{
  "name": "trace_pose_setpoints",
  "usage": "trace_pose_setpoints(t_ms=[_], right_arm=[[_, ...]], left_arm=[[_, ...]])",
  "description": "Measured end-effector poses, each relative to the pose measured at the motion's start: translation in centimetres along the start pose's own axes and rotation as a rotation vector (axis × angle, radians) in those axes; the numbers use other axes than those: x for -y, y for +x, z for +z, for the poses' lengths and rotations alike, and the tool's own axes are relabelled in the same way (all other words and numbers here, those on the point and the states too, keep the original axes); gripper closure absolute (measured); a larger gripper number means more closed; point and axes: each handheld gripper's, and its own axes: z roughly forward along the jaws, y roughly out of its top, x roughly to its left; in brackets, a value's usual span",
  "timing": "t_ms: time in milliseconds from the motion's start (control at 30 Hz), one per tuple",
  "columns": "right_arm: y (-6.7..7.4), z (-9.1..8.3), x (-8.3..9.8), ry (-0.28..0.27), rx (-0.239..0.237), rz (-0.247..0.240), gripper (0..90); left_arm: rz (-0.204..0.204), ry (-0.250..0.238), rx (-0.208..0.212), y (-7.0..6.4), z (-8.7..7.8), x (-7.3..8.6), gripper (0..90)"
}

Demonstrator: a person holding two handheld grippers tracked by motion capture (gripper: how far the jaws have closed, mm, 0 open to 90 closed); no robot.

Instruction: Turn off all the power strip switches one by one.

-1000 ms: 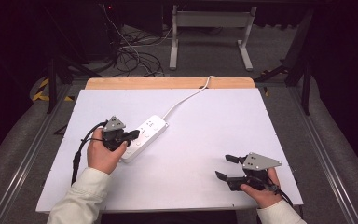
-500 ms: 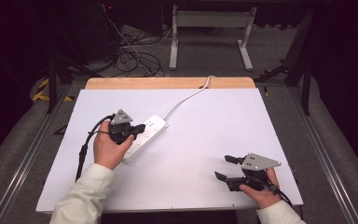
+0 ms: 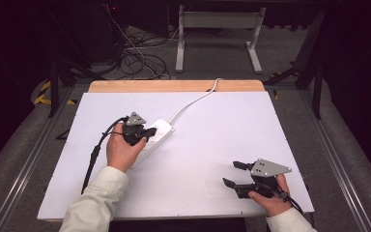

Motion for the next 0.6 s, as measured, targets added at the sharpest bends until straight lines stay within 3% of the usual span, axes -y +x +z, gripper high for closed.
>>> trace_pose_setpoints(t_ms=[300,600], right_arm=[[0.0,-0.03,-0.01,0.0,-0.002,-0.003,29.5],[0.0,-0.04,-0.01,0.0,-0.003,-0.005,29.5]], left_arm=[[-0.003,0.018,-0.017,0.08,0.16,0.08,90.0],[-0.018,0.061,-0.006,0.11,0.43,0.29,90.0]])
